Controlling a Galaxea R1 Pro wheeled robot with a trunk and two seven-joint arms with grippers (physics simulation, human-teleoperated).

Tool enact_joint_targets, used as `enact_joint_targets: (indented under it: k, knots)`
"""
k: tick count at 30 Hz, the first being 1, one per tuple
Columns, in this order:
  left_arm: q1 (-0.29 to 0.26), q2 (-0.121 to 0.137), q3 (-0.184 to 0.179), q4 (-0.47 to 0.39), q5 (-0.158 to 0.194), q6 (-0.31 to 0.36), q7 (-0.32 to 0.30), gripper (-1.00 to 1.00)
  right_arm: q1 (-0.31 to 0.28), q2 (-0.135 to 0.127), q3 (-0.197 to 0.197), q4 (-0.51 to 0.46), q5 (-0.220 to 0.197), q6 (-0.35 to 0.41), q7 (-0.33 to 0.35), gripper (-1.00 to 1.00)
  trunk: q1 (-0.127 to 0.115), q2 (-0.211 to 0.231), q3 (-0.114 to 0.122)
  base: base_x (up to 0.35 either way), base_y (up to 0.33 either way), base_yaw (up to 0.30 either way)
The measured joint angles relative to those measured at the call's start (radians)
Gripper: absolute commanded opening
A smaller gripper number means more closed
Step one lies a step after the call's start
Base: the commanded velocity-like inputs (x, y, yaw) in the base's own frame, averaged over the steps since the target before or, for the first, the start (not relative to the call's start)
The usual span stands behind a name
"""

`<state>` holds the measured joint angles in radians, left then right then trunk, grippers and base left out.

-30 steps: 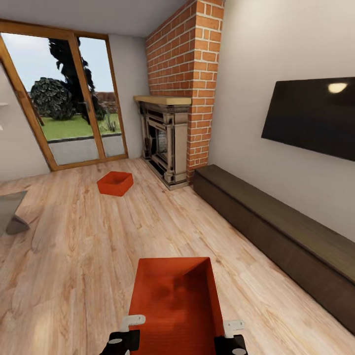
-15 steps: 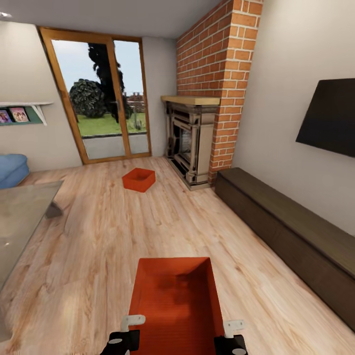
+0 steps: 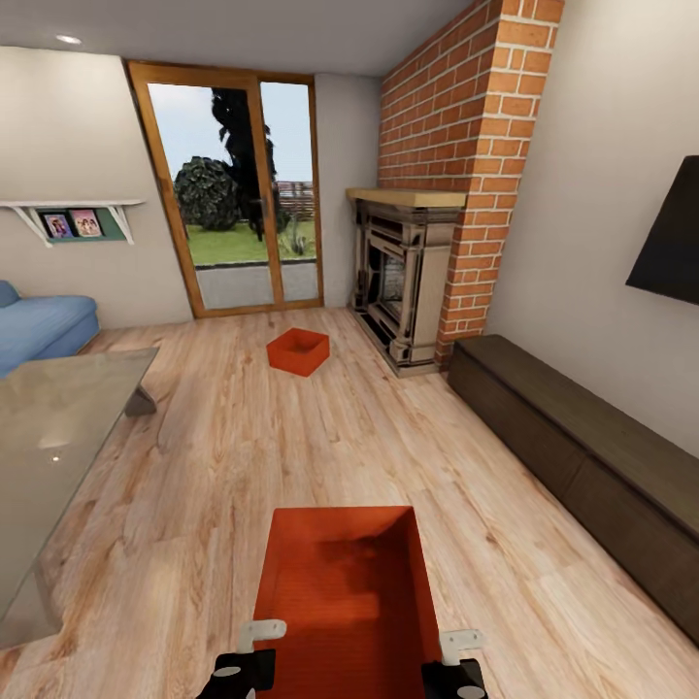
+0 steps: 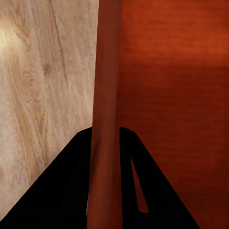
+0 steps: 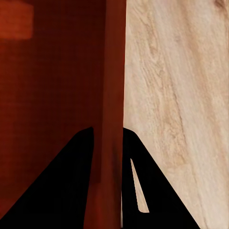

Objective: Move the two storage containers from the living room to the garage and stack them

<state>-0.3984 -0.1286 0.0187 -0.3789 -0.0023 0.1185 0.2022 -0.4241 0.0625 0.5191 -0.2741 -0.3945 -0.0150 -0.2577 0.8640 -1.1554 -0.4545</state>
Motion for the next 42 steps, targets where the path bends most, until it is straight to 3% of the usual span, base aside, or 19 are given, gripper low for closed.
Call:
enact_joint_targets:
  k: [11, 42]
  knots:
    - [0.0, 0.0, 0.001, 0.0, -0.001, 0.0, -0.001, -1.0, 0.0, 0.0, -0.001, 0.0, 0.001, 0.001, 0.0, -1.0, 0.0, 0.0, 0.0, 0.0, 0.0, 0.019]
    - [0.0, 0.0, 0.001, 0.0, 0.0, -0.002, -0.001, -1.0, 0.0, 0.0, -0.001, 0.0, 0.003, 0.0, 0.0, -1.0, 0.0, 0.0, 0.0, 0.0, 0.0, 0.278]
